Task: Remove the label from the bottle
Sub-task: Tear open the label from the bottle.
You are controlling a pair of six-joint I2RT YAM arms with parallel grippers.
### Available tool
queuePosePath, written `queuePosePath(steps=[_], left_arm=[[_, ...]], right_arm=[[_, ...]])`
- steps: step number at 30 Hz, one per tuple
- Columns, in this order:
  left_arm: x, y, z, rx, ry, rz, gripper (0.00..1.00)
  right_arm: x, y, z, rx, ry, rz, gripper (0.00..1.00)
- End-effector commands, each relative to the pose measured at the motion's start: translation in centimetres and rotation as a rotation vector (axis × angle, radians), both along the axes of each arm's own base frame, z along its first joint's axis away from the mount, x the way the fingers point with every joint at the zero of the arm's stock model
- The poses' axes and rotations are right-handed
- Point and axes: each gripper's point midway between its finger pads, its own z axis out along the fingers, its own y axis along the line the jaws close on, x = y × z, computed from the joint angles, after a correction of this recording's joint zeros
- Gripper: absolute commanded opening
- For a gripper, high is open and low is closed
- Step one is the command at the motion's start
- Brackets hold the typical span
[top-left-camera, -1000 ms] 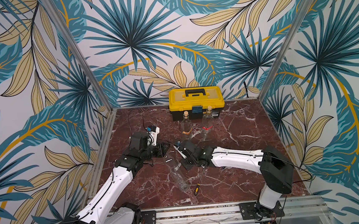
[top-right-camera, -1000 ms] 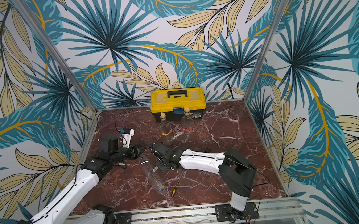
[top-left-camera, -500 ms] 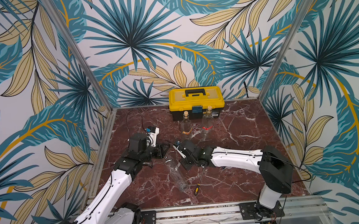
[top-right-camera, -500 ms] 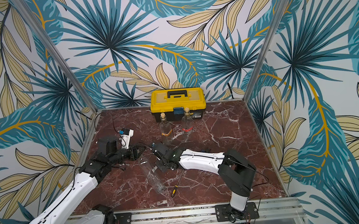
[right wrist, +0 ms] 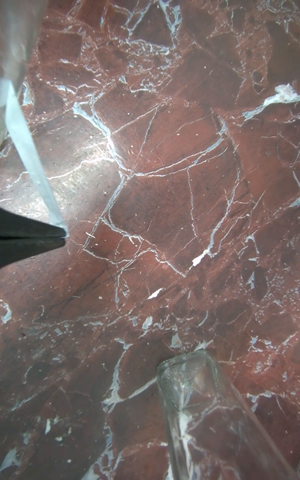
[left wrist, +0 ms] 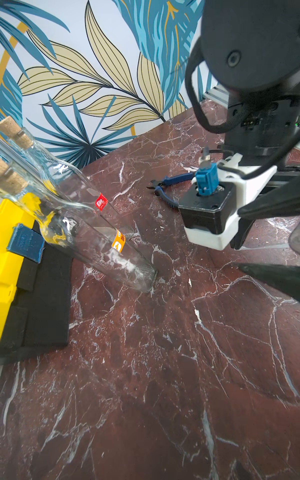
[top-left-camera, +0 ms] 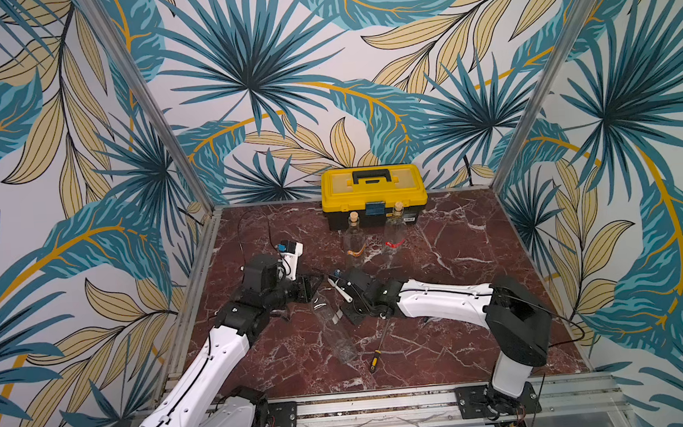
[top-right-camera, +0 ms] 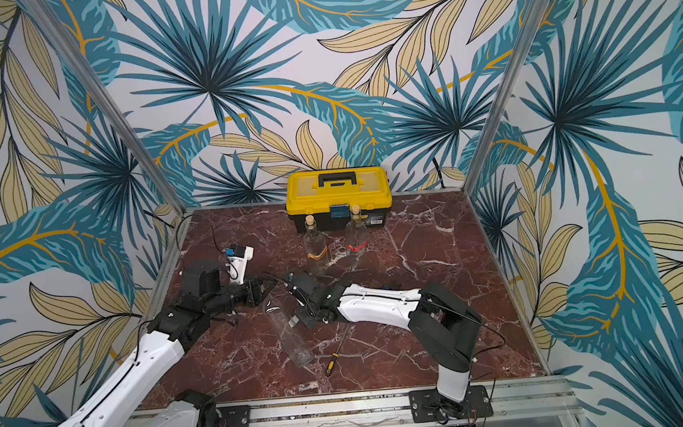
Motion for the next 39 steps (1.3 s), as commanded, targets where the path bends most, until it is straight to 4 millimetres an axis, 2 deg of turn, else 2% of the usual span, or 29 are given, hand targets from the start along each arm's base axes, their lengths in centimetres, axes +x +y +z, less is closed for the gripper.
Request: queuePosePath(steps=[1,22,29,36,39], left_arm=[[-0.2,-0.5,1.0,-0.014,-0.056,-0.039,0.0],[-1.0,-1.0,2.0,-0.033,-0.081,-0.069,0.0],[-0.2,-0.1,4.0,-0.031,-0.133,0.002,0.0],[1.4,1.9,7.2,0.008,-0.236,0.136,0.0],[2.0,2.3,8.0,0.034,-0.244,0.163,0.0]], right_arm=[[0.6,0.1,-0.3,0.001,0.003,-0.016,0.0],[1.1,0.4,0.0,0.015,-0.003,-0.026,0.0],[0.8,-0.9,1.9,0.015,-0.013,-0.042,0.0],[0.4,-3.3,3.8,0.007,0.016,-0.078,0.0],[0.3,-4.5,4.4,-0.004,0.021,-0.107,0.0]])
